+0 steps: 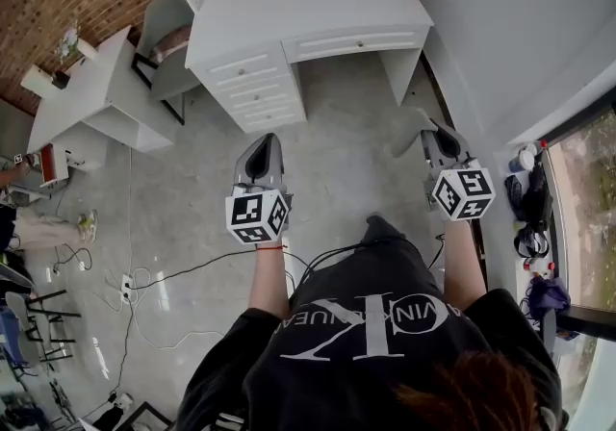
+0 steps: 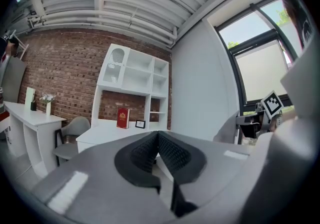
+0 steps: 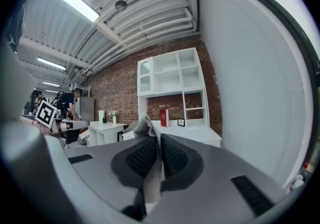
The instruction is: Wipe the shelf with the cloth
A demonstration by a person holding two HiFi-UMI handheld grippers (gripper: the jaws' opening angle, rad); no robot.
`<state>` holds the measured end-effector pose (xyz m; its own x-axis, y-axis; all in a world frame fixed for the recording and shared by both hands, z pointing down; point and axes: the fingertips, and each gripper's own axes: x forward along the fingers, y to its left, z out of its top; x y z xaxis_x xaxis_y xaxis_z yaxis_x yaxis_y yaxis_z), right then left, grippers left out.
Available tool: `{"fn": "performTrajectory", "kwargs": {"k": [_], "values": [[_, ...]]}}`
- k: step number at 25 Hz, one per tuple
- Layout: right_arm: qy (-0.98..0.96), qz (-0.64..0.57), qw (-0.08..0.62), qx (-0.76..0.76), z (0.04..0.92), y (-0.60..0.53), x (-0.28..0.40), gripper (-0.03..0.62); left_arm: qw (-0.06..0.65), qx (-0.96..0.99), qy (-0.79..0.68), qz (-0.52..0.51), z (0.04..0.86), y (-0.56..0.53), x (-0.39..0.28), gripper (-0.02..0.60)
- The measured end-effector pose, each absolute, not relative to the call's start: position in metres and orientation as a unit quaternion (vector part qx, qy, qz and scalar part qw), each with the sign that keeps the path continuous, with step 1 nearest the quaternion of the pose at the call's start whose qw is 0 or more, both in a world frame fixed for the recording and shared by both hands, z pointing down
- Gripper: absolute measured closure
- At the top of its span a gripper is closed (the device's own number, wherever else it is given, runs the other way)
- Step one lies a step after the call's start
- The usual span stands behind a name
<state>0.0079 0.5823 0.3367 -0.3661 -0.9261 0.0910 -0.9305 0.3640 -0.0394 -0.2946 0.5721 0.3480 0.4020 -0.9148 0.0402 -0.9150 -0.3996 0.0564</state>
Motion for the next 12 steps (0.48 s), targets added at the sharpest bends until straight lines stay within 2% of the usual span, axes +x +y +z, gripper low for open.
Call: {"fn": "performTrajectory", "kwargs": {"k": [5, 12], "values": [[-0.833, 0.057, 0.011, 0.55, 0.343, 0.541, 0.021, 0.576, 0.043, 0.831, -0.554, 0.005, 0.356, 0.532, -0.286, 0.572], [-0.848, 0.051, 0.04, 0.527, 0.349, 0.452, 0.042, 0.576, 0.049, 0.824, -0.564, 0.012, 0.361, 0.44, -0.256, 0.572]]}}
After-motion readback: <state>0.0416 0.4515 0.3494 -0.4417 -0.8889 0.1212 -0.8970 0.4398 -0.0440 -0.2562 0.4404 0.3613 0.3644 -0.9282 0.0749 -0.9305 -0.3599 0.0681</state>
